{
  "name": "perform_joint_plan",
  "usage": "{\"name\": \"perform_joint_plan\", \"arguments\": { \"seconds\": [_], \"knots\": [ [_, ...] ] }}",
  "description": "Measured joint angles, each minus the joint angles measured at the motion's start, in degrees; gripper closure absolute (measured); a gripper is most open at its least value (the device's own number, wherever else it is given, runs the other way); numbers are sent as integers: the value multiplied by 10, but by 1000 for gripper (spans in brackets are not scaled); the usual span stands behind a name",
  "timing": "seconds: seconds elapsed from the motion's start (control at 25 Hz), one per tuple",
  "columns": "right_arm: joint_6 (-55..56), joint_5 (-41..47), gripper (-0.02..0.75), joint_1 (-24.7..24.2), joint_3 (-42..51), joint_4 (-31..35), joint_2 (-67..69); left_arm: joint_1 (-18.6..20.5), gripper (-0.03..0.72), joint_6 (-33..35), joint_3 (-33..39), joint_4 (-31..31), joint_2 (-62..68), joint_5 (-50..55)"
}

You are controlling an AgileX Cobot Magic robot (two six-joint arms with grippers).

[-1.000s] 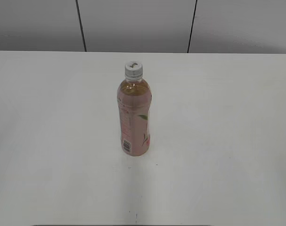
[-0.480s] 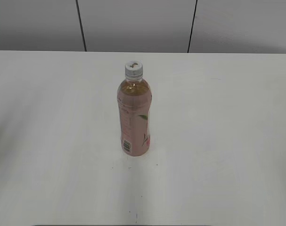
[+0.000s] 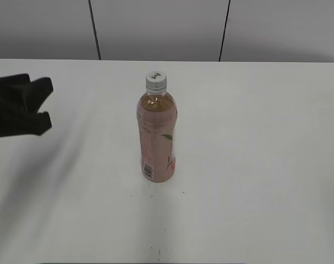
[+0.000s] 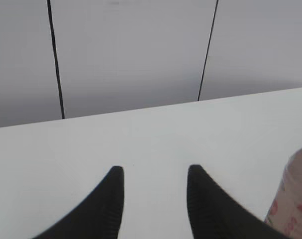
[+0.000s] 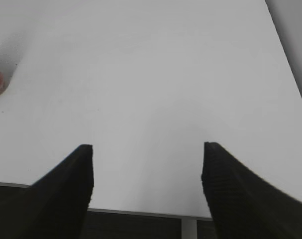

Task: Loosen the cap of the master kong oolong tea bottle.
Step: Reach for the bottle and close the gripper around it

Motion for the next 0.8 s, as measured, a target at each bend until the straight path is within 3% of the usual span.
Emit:
{"name": "perform_joint_plan", "arguments": {
  "seconds": [0.16, 0.36, 0.6, 0.8],
  "knots": [
    [0, 0, 223, 0, 0, 3, 0, -4, 400, -14, 55, 64, 85, -130],
    [0, 0, 223, 0, 0, 0, 0, -5, 334, -16, 71, 210, 199, -271],
    [0, 0, 223, 0, 0, 0, 0, -5, 133, -18, 71, 235, 319, -284],
    [0, 0, 223, 0, 0, 3, 0, -5, 99, -18, 52, 262, 342, -286]
  ]
}}
